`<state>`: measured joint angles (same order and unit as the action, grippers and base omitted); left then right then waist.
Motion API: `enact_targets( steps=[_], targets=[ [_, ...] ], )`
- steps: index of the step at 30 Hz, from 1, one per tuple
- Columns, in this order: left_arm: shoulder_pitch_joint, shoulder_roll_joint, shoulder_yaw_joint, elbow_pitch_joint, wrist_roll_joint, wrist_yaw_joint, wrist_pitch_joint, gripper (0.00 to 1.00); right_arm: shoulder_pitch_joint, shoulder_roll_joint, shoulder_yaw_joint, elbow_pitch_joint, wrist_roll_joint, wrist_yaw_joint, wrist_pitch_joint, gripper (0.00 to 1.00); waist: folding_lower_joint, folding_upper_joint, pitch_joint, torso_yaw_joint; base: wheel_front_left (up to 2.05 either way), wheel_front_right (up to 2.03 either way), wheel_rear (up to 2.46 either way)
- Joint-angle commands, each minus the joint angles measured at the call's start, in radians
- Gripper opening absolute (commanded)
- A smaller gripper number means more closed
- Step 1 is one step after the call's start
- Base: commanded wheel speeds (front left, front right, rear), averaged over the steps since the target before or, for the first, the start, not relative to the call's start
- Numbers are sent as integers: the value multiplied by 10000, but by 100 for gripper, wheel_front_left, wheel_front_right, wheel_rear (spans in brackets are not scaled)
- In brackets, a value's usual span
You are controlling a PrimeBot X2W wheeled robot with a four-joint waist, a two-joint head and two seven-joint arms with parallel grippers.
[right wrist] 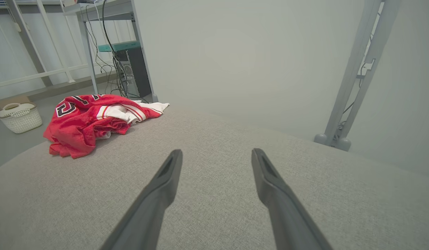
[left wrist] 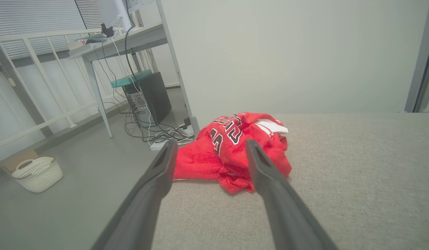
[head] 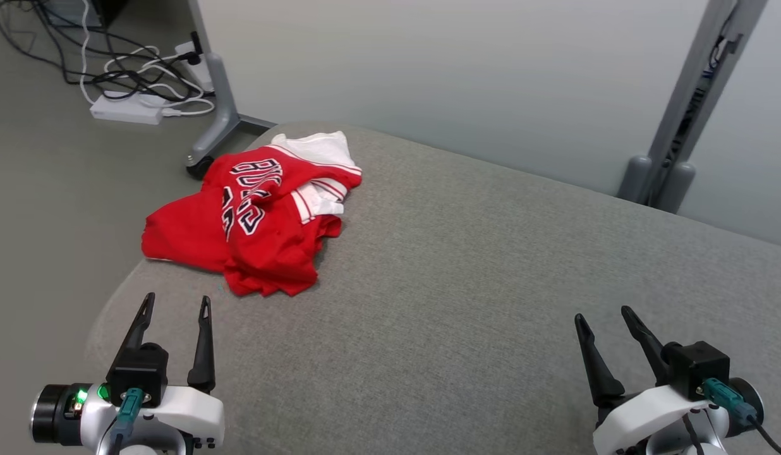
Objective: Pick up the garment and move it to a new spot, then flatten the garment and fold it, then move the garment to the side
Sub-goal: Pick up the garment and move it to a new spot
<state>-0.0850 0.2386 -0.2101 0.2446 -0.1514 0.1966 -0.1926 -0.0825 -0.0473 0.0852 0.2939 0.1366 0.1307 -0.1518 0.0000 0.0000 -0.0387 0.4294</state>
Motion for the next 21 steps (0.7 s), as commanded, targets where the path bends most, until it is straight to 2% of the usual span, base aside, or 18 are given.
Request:
enact_targets(
  steps=[1,6,17,21],
  targets=[
    [31,61,30,-50,-20,72,-11,100,-30,-62,40,8,63,1,-90,100,0,0,15,361,0,0,0],
    [81,103,34,-107,-50,155,-25,100,-68,-65,167,38,115,1,-117,100,0,0,36,732,0,0,0],
    [137,33,103,-187,-210,300,-217,100,-124,-62,370,27,53,1,-5,100,0,0,134,815,0,0,0],
    [-190,-18,36,-180,-380,38,-318,100,-105,-62,372,-4,29,1,54,100,0,0,206,737,0,0,0]
  ],
)
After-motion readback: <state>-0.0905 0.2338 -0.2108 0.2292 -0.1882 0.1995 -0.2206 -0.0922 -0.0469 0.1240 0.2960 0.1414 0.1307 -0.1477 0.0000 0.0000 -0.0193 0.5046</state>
